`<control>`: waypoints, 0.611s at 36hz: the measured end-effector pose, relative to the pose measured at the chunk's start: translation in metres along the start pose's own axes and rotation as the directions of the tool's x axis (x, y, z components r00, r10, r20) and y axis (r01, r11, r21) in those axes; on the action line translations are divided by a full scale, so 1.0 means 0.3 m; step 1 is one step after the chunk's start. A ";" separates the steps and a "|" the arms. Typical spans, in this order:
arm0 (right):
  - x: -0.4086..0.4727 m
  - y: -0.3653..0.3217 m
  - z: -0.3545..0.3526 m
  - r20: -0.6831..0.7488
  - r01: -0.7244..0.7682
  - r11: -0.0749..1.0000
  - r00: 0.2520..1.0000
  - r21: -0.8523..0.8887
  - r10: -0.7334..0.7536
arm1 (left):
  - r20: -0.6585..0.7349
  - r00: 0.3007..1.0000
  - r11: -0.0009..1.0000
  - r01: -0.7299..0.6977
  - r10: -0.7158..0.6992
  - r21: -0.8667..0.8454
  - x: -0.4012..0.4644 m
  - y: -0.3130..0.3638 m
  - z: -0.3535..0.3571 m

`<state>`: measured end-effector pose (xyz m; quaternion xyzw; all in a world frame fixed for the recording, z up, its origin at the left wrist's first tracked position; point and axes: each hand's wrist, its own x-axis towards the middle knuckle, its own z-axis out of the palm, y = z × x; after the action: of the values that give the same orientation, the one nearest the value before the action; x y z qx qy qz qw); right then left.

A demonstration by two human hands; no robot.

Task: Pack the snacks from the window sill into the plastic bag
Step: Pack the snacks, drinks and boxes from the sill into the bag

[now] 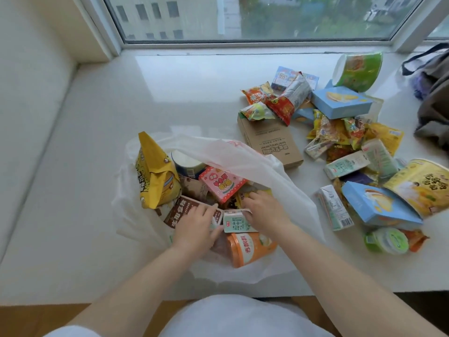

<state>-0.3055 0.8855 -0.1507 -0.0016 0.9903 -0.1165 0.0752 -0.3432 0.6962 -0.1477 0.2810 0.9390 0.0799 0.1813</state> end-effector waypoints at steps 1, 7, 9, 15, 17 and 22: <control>-0.014 0.010 -0.012 -0.103 0.026 0.999 0.994 0.029 -0.023 | -0.042 0.998 0.999 -0.038 0.037 -0.027 0.014 0.031 -0.018; -0.114 0.156 -0.082 -0.514 -0.101 0.961 0.828 0.257 0.224 | -0.244 0.954 0.967 -0.213 0.174 -0.142 0.143 0.252 -0.096; -0.153 0.242 -0.093 -0.494 -0.195 0.930 0.803 0.312 0.334 | -0.275 0.938 0.949 -0.265 0.213 -0.168 0.194 0.342 -0.105; -0.300 0.518 -0.118 -0.444 -0.365 0.880 0.763 0.302 0.469 | -0.270 0.933 0.909 -0.311 0.237 -0.277 0.301 0.643 -0.092; -0.347 0.609 -0.123 -0.422 -0.416 0.872 0.764 0.258 0.488 | -0.200 0.961 0.903 -0.252 0.191 -0.349 0.331 0.742 -0.068; -0.433 0.796 -0.121 -0.032 -0.537 0.832 0.837 0.140 0.546 | 0.121 0.992 0.917 0.023 0.027 -0.398 0.422 0.940 0.064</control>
<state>-0.1792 1.1287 -0.1518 0.2877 0.9429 -0.1521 0.0702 -0.2936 1.0015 -0.1317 0.2436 0.8898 0.2518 0.2923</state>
